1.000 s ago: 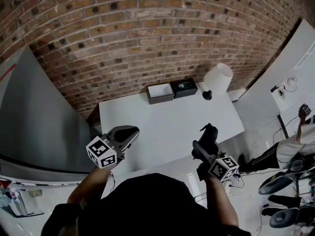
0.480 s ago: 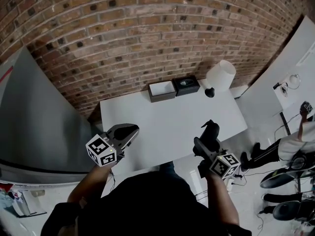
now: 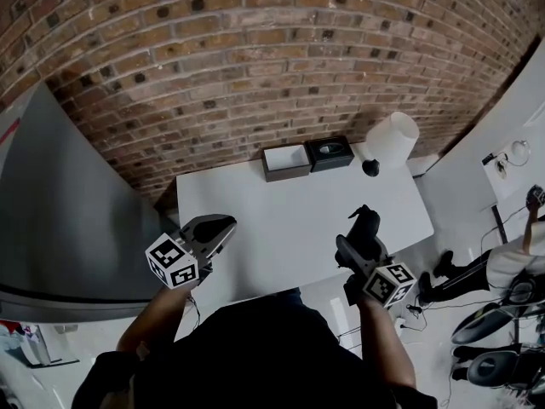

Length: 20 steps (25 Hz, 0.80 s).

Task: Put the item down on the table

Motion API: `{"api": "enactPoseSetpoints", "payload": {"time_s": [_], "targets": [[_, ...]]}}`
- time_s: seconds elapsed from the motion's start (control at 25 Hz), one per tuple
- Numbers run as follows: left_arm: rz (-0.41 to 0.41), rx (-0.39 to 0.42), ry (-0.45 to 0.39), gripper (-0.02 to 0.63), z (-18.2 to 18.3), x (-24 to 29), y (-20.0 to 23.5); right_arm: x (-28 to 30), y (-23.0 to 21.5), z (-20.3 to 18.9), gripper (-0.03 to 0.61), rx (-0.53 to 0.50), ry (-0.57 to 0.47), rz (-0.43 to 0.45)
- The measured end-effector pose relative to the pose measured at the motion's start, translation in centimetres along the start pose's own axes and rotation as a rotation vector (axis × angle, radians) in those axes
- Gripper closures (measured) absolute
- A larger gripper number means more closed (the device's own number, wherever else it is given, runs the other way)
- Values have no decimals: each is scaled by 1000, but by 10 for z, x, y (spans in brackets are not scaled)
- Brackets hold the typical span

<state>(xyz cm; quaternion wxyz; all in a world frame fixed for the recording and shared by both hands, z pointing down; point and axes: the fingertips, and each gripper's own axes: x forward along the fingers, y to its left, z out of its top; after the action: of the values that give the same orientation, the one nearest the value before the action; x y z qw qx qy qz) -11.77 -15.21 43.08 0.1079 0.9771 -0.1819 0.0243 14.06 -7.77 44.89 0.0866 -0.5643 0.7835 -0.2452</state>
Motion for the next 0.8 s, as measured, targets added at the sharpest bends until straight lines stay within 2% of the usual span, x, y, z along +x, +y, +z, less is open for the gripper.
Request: {"api": "enactPoseSetpoints", "payload": {"time_s": [0.12,0.28,0.8], "targets": [[8,-2,14,572,0,12,4,11,-10,3,238,22,22,-7],[5,1,32,572,-1,31,11,25,-32,8,238,-33,26,0],[9,-13,45,572,2,86,31,54,-79,21,238,-26,55,1]]}}
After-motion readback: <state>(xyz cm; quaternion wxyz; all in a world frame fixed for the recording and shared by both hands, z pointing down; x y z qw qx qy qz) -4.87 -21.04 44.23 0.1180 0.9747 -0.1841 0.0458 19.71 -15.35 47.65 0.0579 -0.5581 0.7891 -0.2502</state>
